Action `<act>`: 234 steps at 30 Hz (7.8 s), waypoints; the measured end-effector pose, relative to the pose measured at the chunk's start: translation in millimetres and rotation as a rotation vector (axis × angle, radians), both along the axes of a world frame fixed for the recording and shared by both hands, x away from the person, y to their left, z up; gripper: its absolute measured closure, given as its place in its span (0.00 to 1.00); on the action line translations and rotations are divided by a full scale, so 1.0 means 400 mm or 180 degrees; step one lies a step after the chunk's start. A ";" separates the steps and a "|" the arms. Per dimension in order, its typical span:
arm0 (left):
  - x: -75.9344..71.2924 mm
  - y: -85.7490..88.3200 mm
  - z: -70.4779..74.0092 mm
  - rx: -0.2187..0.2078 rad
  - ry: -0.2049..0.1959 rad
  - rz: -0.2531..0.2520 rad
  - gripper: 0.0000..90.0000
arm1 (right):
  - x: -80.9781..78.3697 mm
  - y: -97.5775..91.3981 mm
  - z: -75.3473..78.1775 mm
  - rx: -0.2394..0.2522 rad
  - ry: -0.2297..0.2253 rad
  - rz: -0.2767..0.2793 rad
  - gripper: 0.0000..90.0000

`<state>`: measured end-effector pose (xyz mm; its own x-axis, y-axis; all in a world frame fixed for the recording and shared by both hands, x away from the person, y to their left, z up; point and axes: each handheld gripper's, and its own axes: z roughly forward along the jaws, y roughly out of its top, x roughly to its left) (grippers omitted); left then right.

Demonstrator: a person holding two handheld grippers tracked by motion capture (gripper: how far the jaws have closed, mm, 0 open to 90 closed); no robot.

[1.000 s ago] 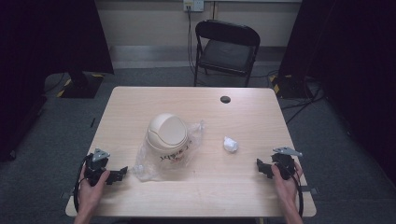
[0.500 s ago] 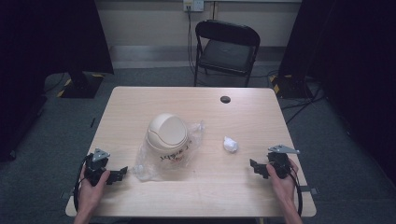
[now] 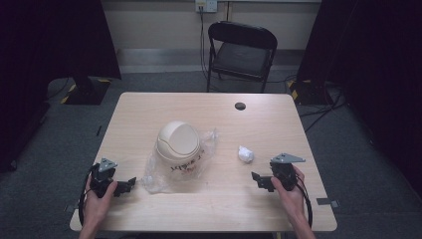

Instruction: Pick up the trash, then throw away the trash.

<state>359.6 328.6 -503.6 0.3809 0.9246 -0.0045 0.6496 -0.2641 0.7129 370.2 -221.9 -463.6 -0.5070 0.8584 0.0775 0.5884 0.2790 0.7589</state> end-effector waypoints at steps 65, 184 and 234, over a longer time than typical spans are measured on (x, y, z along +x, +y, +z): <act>0.000 -0.001 0.000 -0.0001 -0.0001 0.0012 0.00 | 0.186 0.460 0.221 0.0133 -0.0267 0.0964 0.15; 0.008 -0.007 0.000 -0.0001 -0.0005 0.0103 0.00 | 0.198 0.079 -0.075 -0.0191 0.0031 -0.0001 0.70; 0.007 -0.007 0.000 -0.0010 -0.0006 0.0101 0.00 | 0.123 0.142 0.087 0.0467 -0.0143 0.0442 0.84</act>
